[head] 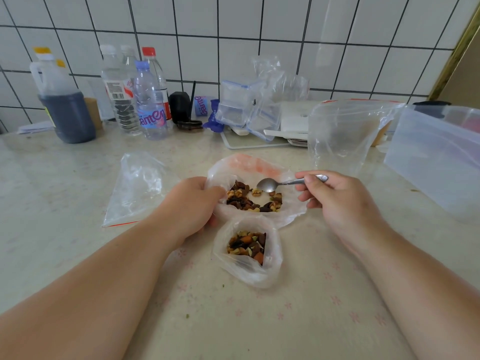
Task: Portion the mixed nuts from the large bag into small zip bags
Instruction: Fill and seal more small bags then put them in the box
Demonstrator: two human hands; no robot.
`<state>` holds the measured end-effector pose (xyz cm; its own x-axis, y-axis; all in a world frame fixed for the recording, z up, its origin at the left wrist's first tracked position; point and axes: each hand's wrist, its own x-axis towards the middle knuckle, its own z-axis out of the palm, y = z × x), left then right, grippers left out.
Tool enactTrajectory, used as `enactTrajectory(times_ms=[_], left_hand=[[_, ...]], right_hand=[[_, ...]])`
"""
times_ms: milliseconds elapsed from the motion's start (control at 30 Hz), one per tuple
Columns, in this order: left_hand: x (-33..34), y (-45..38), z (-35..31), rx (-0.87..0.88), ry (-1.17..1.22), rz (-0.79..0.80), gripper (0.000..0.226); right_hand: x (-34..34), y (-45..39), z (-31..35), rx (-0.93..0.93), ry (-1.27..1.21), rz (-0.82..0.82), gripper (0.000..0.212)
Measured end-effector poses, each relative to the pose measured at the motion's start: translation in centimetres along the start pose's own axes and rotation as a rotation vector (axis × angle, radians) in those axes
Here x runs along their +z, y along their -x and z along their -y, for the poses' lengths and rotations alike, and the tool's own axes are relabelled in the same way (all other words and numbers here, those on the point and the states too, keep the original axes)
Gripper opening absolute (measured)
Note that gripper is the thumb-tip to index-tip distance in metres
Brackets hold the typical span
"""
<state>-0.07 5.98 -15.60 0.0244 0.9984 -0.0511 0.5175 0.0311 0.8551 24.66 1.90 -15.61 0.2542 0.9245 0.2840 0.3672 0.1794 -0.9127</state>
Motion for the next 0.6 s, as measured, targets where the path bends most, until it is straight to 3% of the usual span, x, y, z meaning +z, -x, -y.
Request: enactTrajectory(times_ms=[167, 333, 500, 600], left_hand=[[0.0, 0.0, -0.1, -0.002, 0.003, 0.004, 0.024], [0.0, -0.1, 0.1, 0.002, -0.003, 0.001, 0.024], [0.1, -0.3, 0.3, 0.003, -0.022, -0.004, 0.028], [0.1, -0.3, 0.3, 0.008, -0.014, -0.004, 0.027]], right_hand=[[0.1, 0.0, 0.4, 0.061, -0.139, 0.063, 0.024], [0.1, -0.1, 0.7, 0.158, -0.231, 0.01, 0.025], [0.9, 0.6, 1.1, 0.236, -0.338, 0.131, 0.025], [1.2, 0.6, 1.3, 0.306, -0.409, 0.118, 0.025]])
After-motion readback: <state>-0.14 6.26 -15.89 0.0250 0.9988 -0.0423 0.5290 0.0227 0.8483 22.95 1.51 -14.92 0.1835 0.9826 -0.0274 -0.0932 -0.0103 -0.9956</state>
